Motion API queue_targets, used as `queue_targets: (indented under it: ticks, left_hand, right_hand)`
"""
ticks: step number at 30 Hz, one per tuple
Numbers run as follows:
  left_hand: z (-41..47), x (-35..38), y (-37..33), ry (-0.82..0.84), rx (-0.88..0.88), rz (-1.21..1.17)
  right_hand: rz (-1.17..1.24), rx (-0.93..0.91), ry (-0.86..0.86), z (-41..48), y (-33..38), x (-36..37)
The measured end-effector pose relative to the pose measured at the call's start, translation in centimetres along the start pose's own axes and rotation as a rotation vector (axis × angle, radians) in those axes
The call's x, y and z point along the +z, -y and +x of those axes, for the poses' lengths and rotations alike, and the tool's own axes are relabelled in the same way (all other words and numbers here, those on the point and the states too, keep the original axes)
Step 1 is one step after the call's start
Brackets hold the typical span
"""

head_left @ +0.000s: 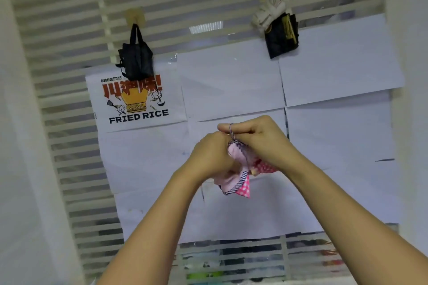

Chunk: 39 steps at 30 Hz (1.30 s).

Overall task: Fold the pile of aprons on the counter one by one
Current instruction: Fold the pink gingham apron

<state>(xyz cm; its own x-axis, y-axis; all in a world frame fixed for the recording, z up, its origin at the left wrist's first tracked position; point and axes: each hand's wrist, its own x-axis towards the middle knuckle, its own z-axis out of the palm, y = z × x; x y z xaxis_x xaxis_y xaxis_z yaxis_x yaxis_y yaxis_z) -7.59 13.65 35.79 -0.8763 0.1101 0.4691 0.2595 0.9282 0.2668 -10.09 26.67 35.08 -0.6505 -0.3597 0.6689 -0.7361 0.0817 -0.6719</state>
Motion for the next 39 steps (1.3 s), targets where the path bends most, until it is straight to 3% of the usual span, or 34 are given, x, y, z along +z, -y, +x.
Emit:
queue_targets:
  ticks: [3,5,8,12,19,26,29,34,39]
  left_hand:
    - [0.1,-3.1,2.6,0.106,-0.050,-0.196]
    - [-0.1,-4.6,4.0,0.087,-0.081,-0.278]
    - [-0.5,-6.6,6.0,-0.044,-0.141,-0.520]
    - [-1.5,-8.2,9.9,-0.176,-0.229,-0.876]
    - [0.0,-11.2,13.7,-0.383,0.010,-0.889]
    - [6.3,-15.7,16.6,-0.449,-0.223,-1.183]
    - [8.8,-18.8,18.4,-0.438,-0.237,-1.229]
    - [12.5,-23.8,19.8,-0.422,-0.196,-1.207]
    - [15.5,-26.9,20.0,-0.373,-0.211,-1.197]
  right_hand:
    - [-0.044,-0.073,-0.036,0.7,0.3,2.4]
    - [-0.106,-0.123,-0.125,1.7,1.1,4.7]
    - [-0.196,-0.284,-0.236,3.9,2.4,7.4]
    - [-0.234,-0.274,-0.393,7.5,3.6,9.7]
    - [-0.323,-0.296,-0.518,15.5,6.7,12.6]
    - [-0.504,-0.331,-0.425,22.9,11.5,13.5]
    - [-0.652,-0.341,-0.306,26.4,13.8,13.9]
    - [-0.832,-0.373,-0.340,31.9,15.6,13.9]
    - [-0.884,-0.260,-0.351,36.9,16.1,13.7]
